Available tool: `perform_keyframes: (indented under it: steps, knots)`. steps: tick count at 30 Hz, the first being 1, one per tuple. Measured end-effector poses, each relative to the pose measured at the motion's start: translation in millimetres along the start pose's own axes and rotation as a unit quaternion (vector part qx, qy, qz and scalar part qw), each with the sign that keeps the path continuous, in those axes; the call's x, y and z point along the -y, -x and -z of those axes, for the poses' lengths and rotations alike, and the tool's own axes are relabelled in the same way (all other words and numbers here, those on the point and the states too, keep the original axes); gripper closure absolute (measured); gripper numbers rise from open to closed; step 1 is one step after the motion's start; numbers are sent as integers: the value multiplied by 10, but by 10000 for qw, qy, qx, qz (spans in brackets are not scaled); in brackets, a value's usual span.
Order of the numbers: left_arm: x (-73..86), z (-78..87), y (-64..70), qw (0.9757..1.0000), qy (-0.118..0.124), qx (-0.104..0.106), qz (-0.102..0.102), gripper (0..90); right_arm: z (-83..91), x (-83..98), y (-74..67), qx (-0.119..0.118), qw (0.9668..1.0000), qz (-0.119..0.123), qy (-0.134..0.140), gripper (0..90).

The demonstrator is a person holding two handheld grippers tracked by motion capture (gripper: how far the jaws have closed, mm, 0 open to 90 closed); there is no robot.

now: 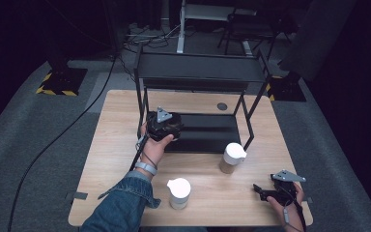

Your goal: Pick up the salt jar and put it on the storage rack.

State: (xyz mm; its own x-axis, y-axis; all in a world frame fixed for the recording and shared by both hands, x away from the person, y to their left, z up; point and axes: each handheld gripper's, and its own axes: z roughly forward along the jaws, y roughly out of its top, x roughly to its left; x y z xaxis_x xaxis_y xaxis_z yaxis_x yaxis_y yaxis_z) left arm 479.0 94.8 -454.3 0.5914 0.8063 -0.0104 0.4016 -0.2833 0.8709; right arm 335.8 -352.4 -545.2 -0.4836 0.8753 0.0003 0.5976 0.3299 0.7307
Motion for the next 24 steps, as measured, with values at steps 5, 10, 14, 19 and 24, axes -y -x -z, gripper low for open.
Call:
perform_keyframes:
  steps: [5, 10, 14, 19, 24]
  knots:
    - [23, -56, -7, 10000, -63, 10, 3, 310, 1, 1, -2, 3, 10000, 2, -1, 96]
    - [51, -115, -19, 9999, -150, -44, -8, 310, 2, 2, -5, 7, 10000, 8, 0, 96]
    - [65, -148, -28, 9997, -229, -35, -10, 310, 3, 3, -7, 2, 10000, 8, 2, 96]
    - [75, -185, -31, 9995, -313, -55, -66, 310, 3, 4, -10, 0, 10000, 12, 4, 96]
    - [90, -220, -39, 9993, -362, -42, -47, 310, 4, 4, -11, -1, 10000, 13, 3, 96]
